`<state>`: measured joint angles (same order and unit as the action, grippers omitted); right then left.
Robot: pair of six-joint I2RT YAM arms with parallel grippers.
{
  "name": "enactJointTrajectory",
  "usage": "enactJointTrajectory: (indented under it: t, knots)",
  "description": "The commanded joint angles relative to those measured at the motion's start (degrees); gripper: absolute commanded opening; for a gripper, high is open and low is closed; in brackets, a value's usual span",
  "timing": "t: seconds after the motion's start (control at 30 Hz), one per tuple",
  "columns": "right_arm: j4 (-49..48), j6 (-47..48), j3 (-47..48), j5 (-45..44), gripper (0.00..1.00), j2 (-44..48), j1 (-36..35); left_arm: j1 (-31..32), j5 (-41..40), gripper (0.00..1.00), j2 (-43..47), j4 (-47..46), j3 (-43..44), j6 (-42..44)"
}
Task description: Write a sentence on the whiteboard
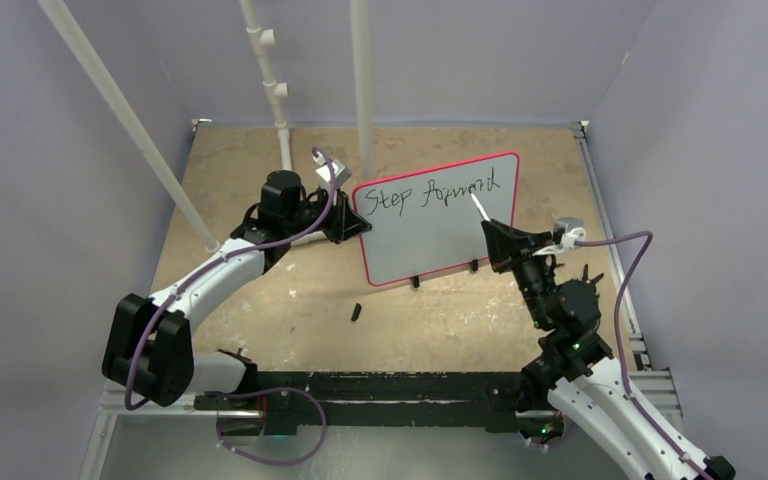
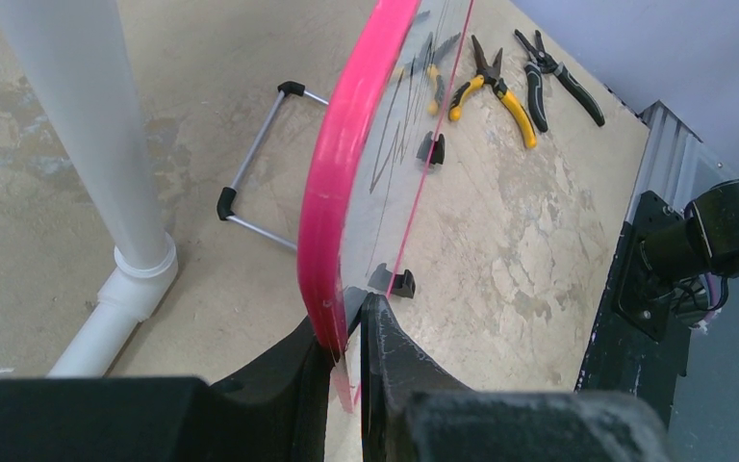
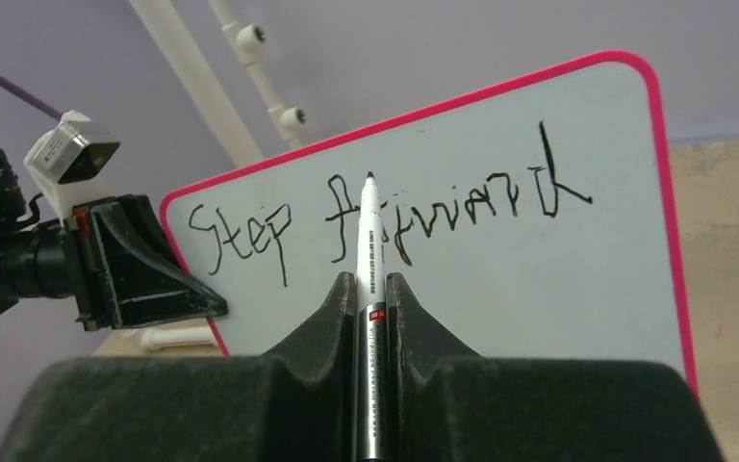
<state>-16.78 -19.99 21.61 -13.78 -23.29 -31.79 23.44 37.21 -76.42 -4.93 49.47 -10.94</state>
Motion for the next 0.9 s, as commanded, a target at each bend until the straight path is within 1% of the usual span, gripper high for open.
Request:
enactJointTrajectory:
  t: [0.0,0.17,0.23,0.3,0.37,0.5,0.57,0.67,0.83,0.87]
  knots:
    - [-2.38,-3.98,-0.62,4.84,0.0,-1.94,0.24,0.55,-4.24,0.0,0.63,2.63,-1.18,1.76]
    - [-5.29,-6.69,-1.32,10.07,0.0,-8.52,0.15,0.62,-3.44,0.0,-0.76,2.84,-1.01,0.52]
    - [-8.15,-8.02,-1.87,12.79,0.0,-11.92,-0.19,0.99,-3.52,0.0,-1.74,3.42,-0.79,-0.18]
    - [-10.65,-9.16,-2.53,13.63,0.0,-14.49,-1.65,1.65,-3.95,0.0,-2.26,3.99,-0.46,-0.25]
    - [-12.21,-9.38,-2.73,12.59,0.0,-16.12,-4.18,1.86,-4.05,0.0,-2.25,4.2,-0.43,-0.23]
    - [-15.85,-6.67,-3.47,7.7,0.0,-17.18,-12.88,1.87,-4.52,0.0,-2.24,4.65,-0.21,-0.37]
    - [-18.42,-6.2,-4.84,5.88,0.0,-17.17,-15.19,1.87,-4.75,0.0,-2.24,4.82,-0.04,-0.17]
    - [-21.71,-6.57,-6.96,4.87,0.0,-17.61,-15.8,1.87,-5.1,0.0,-2.21,4.83,0.19,0.04]
    - [-25.8,-6.42,-7.69,4.2,0.0,-20.33,-16.72,1.87,-5.22,0.0,-2.31,4.84,0.27,0.21]
    - [-26.75,-6.31,-7.79,3.68,0.0,-20.73,-17.1,1.87,-5.22,0.0,-2.39,6.26,0.42,0.29]
